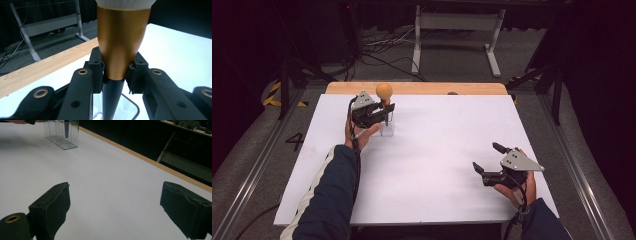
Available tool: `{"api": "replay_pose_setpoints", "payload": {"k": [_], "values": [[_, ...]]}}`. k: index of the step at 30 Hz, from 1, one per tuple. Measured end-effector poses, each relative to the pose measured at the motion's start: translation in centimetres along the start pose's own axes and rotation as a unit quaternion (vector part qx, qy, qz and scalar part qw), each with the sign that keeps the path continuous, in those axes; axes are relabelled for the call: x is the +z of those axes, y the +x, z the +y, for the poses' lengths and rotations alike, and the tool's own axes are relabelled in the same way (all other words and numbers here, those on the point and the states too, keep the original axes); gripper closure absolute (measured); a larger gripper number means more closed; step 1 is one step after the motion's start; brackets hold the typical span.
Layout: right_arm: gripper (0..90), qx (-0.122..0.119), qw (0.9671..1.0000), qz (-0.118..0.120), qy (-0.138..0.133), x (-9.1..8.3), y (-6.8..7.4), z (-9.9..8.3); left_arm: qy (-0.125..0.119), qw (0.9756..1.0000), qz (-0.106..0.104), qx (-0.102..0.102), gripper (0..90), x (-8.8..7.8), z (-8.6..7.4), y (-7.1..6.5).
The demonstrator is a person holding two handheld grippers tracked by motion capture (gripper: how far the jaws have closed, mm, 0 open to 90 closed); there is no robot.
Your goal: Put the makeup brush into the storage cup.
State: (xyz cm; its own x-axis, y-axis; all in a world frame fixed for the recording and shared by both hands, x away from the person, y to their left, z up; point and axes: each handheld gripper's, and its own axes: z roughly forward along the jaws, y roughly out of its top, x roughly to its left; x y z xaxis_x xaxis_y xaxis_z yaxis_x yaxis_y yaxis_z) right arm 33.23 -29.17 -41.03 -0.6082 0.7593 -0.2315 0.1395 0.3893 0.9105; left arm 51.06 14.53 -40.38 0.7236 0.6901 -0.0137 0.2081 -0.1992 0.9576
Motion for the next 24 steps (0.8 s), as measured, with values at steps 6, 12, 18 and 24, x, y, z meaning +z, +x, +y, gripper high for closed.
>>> {"api": "replay_pose_setpoints", "payload": {"k": [6, 12, 18, 24], "values": [[9.5, 0.000, 1.0000, -0.001, 0.002, -0.01, -0.04, -0.02, 0.003, 1.0000, -0.001, -0.002, 69.8, 0.07, 0.00, -0.06], [9.2, 0.000, 1.0000, 0.000, 0.003, 0.03, -0.01, -0.04, -0.008, 0.9998, 0.014, -0.011, 47.1, -0.15, 0.02, 0.09], [9.2, 0.005, 0.9999, -0.009, -0.003, -0.10, -0.15, -0.03, -0.019, 0.9994, 0.022, -0.015, 30.5, -0.67, 0.14, 0.19], [9.2, 0.003, 1.0000, -0.007, -0.001, -0.04, -0.07, -0.02, -0.019, 0.9992, 0.032, -0.014, 19.5, -0.87, 0.37, 0.07]]}}
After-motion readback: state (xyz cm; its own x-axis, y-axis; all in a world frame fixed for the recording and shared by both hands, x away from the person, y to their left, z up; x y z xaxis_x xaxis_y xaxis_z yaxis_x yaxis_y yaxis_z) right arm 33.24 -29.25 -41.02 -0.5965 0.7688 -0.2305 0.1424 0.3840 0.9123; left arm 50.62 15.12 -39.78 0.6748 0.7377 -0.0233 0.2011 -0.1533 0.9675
